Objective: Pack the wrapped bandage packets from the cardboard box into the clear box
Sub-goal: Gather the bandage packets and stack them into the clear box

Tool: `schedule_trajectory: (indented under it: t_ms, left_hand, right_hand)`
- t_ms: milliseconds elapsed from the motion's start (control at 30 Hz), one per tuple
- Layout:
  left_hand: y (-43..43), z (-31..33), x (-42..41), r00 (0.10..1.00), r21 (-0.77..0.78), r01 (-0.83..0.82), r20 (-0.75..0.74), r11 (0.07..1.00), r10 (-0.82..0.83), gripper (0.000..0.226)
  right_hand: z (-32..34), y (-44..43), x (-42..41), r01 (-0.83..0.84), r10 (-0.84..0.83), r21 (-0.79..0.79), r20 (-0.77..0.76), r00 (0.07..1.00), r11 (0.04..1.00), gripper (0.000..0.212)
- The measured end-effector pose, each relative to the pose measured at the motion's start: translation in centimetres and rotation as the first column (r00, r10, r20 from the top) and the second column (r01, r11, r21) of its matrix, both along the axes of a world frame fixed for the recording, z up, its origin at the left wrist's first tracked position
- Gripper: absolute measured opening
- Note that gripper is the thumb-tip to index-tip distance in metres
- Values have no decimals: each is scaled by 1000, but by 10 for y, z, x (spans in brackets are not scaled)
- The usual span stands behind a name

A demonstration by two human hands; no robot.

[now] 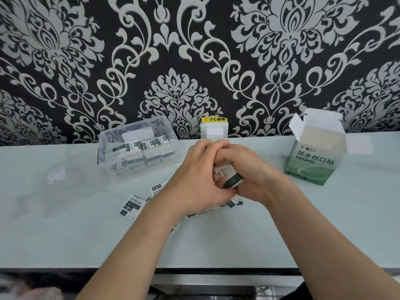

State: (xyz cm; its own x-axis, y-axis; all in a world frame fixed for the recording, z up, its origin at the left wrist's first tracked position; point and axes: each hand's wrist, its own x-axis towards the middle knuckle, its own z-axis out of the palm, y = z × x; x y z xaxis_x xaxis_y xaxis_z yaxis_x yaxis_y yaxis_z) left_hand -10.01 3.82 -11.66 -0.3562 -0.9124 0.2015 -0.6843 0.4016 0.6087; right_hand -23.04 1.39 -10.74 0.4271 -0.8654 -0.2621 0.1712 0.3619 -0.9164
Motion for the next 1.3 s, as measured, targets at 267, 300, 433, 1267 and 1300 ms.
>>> schedule_trajectory:
  t_ms: [267,300,433,1267,1300]
  left_hand:
    - [-5,19,23,907,183,90,-422,979,-4,35]
    - [-5,20,26,896,187,88,-444,978,4,33]
    - [-4,23,38,844,256,118,-535,959,39,32]
    - [-5,22,65,840,325,36,-523,945,148,64]
    - [-2,22,65,900,293,71,-431,953,66,82]
  right_hand:
    - [2,-2,-4,-161,150,95,111,982,982,18]
    - [3,-2,-3,-202,190,99,124,974,974,21]
    - [4,-2,1,-373,358,59,177,917,926,45]
    - [0,0,29,23,-132,-384,-261,956,923,23]
    - [2,-1,27,11,-70,-305,-183,981,952,21]
